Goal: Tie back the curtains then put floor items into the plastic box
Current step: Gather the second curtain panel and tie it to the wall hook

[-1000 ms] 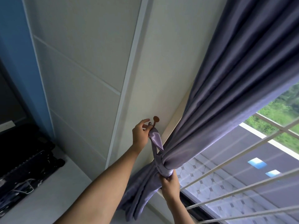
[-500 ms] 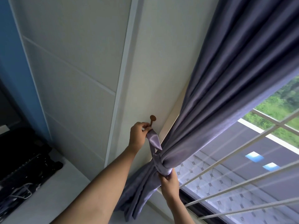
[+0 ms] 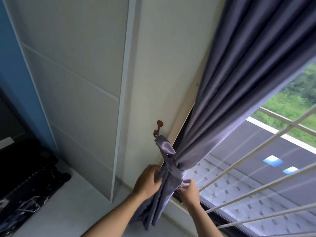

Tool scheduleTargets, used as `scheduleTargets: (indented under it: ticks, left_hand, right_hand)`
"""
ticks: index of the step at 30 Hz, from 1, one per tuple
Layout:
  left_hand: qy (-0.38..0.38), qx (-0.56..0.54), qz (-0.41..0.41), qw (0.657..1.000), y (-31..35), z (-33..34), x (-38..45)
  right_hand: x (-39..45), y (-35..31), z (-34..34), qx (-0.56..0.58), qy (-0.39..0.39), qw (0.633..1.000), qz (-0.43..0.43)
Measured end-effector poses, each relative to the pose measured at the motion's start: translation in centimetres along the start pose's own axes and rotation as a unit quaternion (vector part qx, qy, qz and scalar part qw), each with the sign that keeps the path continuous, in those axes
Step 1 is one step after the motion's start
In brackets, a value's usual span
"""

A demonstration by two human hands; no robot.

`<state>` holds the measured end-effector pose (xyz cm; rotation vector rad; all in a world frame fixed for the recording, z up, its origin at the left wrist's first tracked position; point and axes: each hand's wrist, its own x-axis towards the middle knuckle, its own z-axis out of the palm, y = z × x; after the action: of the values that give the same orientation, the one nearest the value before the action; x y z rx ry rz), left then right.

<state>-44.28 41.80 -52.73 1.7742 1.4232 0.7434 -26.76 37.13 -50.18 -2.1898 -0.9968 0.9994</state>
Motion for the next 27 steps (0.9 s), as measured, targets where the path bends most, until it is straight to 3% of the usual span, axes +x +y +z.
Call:
scheduleTargets:
  ticks: [2, 8, 14, 18, 22, 27]
  left_hand:
    - [-0.019, 0.023, 0.003, 1.000, 0.5, 0.6, -0.5]
    - [-0.004, 0.115, 0.016, 0.993, 3.2, 0.2, 1.5]
    - [-0.021, 0.042, 0.013, 0.999, 4.3, 1.6, 1.9]
    - [-0.038, 0.022, 0.056, 0.997, 5.3, 2.9, 0.7]
    - [-0.047, 0.034, 0.043, 0.997, 4.4, 2.4, 0.3]
    - [-0.070, 0.011, 0.027, 0.997, 3.4, 1.2, 0.8]
  right_hand:
    - [0.0, -0.1, -0.3, -0.046, -0.004, 0.999, 0.005]
    - [0.2, -2.0, -1.4, -0.082, -0.016, 0.993, -0.086]
    - [-0.2, -1.1, -2.5, -0.027, -0.021, 0.992, -0.125]
    - [-1.2, -0.7, -2.4, -0.005, -0.061, 0.986, -0.155]
    - [-0.9, 0.3, -1.2, 0.008, -0.088, 0.983, -0.163]
    - [-0.3, 0.8, -0.9, -0.039, -0.109, 0.974, -0.196]
